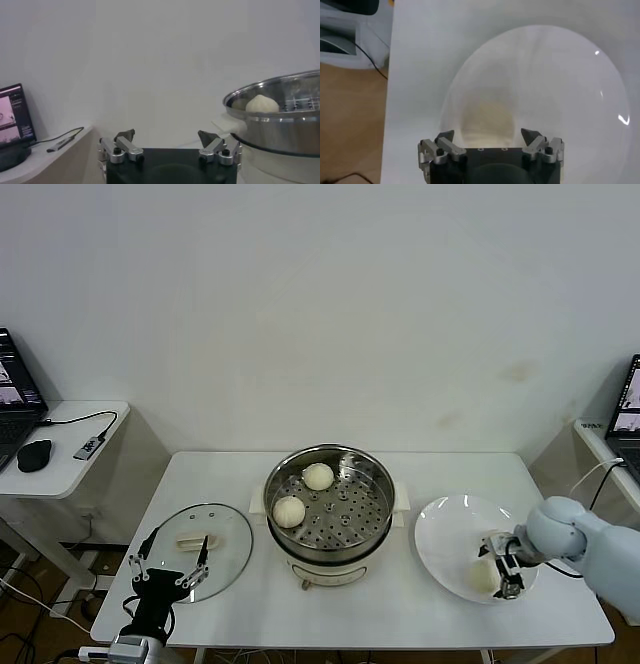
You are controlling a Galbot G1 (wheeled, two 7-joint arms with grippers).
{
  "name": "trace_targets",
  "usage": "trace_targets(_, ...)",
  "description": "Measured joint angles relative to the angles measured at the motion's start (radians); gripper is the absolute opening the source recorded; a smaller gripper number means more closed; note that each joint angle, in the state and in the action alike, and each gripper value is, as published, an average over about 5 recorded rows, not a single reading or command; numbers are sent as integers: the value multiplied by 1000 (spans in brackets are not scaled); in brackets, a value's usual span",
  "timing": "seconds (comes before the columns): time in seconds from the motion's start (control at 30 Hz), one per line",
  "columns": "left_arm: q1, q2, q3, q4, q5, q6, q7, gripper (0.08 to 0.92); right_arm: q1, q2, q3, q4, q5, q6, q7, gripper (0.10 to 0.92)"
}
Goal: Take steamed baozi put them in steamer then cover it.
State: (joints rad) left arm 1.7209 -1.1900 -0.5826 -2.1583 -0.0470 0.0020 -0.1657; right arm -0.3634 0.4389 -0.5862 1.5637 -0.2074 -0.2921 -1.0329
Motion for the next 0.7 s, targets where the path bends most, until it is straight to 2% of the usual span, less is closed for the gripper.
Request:
trace_targets(0.37,4,-3,0,-2,0,-2,-1,823,2,7,13,-8,5,-5,-8,624)
trace_targets(0.7,3,-1,0,-7,0,-3,-1,823,83,-21,-14,19,44,1,-35,604)
